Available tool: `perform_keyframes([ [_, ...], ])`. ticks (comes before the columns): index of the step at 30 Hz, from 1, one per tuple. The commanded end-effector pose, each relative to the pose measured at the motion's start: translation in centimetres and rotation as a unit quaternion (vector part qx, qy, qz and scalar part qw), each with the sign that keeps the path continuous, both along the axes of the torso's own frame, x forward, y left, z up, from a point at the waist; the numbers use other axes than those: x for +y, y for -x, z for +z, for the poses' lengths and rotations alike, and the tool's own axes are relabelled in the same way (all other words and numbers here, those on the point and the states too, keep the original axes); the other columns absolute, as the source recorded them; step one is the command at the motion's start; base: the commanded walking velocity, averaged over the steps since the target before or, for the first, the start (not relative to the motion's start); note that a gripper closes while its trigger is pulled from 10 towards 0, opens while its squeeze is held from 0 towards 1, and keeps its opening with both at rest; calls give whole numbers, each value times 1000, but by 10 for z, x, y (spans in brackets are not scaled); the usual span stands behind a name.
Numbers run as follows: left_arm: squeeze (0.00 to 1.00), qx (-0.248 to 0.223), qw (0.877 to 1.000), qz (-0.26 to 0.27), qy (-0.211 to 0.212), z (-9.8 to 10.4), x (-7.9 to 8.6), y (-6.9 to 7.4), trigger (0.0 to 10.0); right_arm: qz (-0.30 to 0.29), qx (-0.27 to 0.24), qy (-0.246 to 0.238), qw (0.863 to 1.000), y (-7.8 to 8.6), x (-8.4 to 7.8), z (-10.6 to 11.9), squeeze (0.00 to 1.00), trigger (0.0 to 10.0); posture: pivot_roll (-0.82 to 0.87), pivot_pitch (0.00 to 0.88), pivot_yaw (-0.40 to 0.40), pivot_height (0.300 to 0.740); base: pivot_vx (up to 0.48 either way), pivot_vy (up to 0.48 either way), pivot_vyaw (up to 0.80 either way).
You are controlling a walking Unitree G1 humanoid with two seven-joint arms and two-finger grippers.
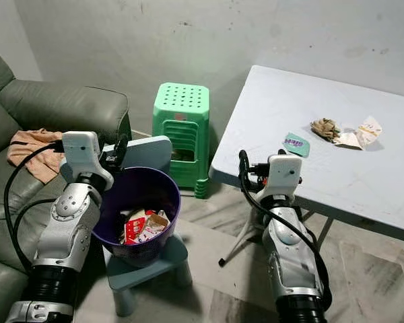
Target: Picking trash to rubbish bin
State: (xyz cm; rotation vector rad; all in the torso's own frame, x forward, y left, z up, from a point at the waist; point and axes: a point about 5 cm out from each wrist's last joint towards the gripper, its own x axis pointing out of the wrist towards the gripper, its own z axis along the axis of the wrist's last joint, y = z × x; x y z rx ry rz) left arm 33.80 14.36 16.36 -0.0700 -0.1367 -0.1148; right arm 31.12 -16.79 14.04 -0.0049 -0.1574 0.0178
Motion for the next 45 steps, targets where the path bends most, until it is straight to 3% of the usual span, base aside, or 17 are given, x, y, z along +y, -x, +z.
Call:
perform_keyframes([
  [1,0,3,1000,-14,3,2,-3,-3,10000,-14,-6,2,1000,3,-5,1,0,10000,-9,0,-53,740,0,-334,-775],
  [25,0,24,999,-3,23,-5,-4,-3,10000,-20,3,2,1000,6,-6,-2,0,10000,-12,0,-58,740,0,-257,-755],
  [41,0,36,999,10,29,-10,-9,-3,10000,-19,8,-7,1000,9,-9,-4,0,10000,-21,0,-53,740,0,0,0],
  [45,0,64,997,9,36,-17,-12,-2,10000,-28,7,-5,1000,12,-12,-5,0,10000,-32,0,-47,740,0,0,0],
])
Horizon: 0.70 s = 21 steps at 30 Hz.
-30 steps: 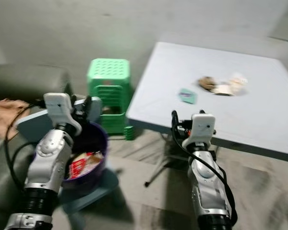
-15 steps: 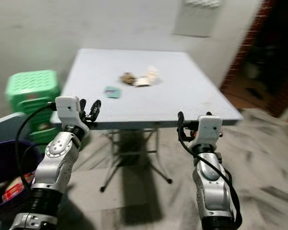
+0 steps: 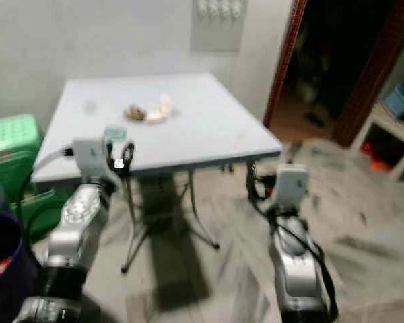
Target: Picking trash to rubbish bin
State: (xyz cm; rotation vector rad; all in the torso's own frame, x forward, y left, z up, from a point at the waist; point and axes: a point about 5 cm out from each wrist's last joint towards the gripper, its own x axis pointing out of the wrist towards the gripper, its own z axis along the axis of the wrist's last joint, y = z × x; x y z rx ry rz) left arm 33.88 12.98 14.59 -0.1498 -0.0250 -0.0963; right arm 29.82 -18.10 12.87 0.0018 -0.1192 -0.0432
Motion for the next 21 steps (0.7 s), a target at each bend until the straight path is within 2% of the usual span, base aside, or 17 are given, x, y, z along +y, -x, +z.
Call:
perform_keyframes([
  [1,0,8,1000,4,3,0,1,-1,10000,0,-11,0,1000,-1,0,7,0,10000,-34,0,-46,740,0,0,0],
  [6,0,11,1000,-10,20,2,1,-3,10000,-1,-10,-2,1000,4,-3,6,0,10000,-41,0,-43,740,0,0,0],
  [16,0,13,1000,-5,16,4,5,-4,10000,-4,-6,1,1000,4,-4,4,0,10000,-33,0,-44,740,0,0,0],
  [21,0,-16,1000,18,-15,8,10,-3,10000,1,-2,5,1000,5,-4,2,0,10000,-22,0,-45,740,0,0,0],
])
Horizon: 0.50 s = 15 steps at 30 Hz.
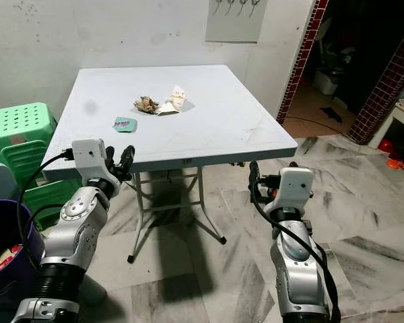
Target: Picking trash to rubbish bin
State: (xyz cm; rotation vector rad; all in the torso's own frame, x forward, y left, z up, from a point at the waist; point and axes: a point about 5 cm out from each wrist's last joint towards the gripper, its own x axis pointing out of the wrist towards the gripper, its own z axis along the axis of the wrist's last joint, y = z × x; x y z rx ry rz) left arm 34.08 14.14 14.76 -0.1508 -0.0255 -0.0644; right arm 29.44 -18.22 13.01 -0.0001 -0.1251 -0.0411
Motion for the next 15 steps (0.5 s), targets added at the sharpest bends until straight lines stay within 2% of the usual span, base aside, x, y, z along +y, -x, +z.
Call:
perform_keyframes([
  [1,0,-14,1000,0,-15,6,-1,-1,10000,2,3,3,1000,1,-3,0,0,10000,-22,0,-45,740,0,0,0],
  [15,0,1,1000,-7,-10,-4,1,4,10000,1,24,-13,1000,2,-5,-9,0,10000,-18,0,-41,740,0,0,0],
])
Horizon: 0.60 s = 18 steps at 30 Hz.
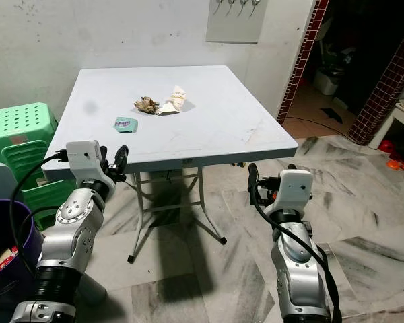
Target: Picking trash to rubbish bin
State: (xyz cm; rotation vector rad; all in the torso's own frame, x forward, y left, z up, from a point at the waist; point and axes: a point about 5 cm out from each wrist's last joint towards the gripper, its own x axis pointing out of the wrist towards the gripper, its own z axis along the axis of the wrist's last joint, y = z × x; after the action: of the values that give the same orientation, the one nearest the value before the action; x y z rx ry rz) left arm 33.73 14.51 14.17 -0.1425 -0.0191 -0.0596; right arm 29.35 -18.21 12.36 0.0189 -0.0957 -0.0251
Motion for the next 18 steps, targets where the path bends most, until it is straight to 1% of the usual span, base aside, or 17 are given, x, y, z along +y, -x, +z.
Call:
perform_keyframes([
  [1,0,-2,1000,-19,-7,0,-4,2,10000,-8,9,-8,1000,1,-5,-3,0,10000,-18,0,-39,740,0,0,0],
  [3,0,1,1000,-23,-15,-3,-3,3,10000,-24,8,-36,999,2,-9,-5,0,10000,-18,0,-35,740,0,0,0],
  [5,0,3,999,-30,-25,-6,-3,5,10000,-35,7,-41,999,3,-13,-6,0,10000,-19,0,-27,740,0,0,0],
  [10,0,5,999,-38,-33,-9,-2,5,10000,-38,9,-36,999,4,-14,-9,0,10000,-31,0,-10,740,0,0,0],
  [12,0,9,998,-51,-37,-9,-2,3,10000,-43,2,-37,998,6,-14,-8,0,10000,-46,0,4,740,0,0,0],
  [18,0,11,997,-73,-21,-9,-7,1,10000,-46,2,-36,998,8,-14,-9,0,10000,-59,0,11,740,0,0,0],
])
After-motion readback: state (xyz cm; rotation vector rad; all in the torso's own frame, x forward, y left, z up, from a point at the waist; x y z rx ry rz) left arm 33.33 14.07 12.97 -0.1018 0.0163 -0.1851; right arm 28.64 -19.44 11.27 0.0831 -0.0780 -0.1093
